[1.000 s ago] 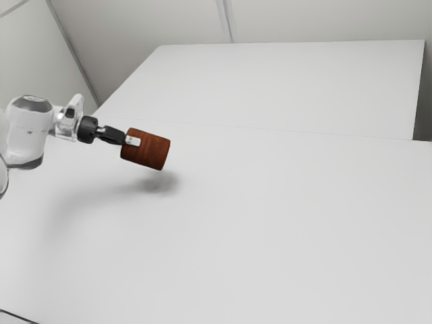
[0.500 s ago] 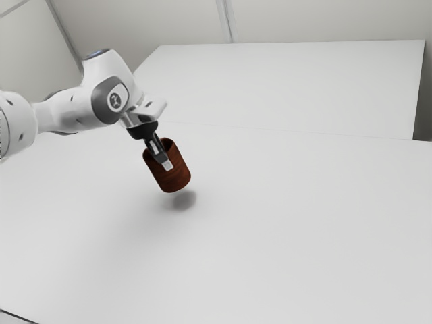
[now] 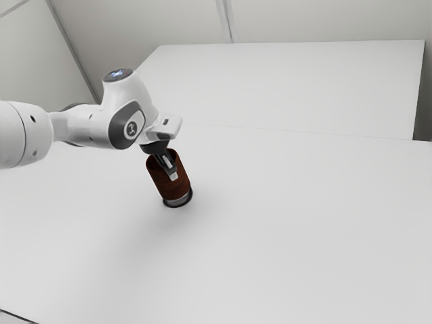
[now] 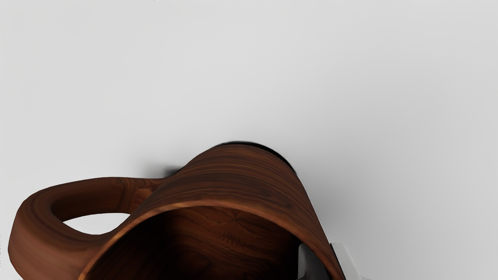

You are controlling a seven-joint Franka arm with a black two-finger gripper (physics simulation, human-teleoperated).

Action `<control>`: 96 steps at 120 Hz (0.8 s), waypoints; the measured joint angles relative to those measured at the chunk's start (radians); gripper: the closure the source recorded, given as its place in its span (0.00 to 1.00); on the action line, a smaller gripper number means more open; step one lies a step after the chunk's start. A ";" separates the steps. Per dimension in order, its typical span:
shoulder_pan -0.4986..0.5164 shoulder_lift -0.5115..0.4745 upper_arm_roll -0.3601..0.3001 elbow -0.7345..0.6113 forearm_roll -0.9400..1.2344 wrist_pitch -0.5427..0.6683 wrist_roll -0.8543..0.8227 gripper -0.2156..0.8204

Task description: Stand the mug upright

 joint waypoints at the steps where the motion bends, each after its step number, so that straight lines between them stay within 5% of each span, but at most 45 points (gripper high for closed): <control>1: 0.000 0.000 0.000 0.000 0.000 0.002 -0.003 0.96; 60: -0.005 -0.003 -0.005 -0.009 -0.008 0.029 -0.112 0.40; 96: -0.021 -0.038 -0.032 0.024 -0.040 0.036 -0.147 0.25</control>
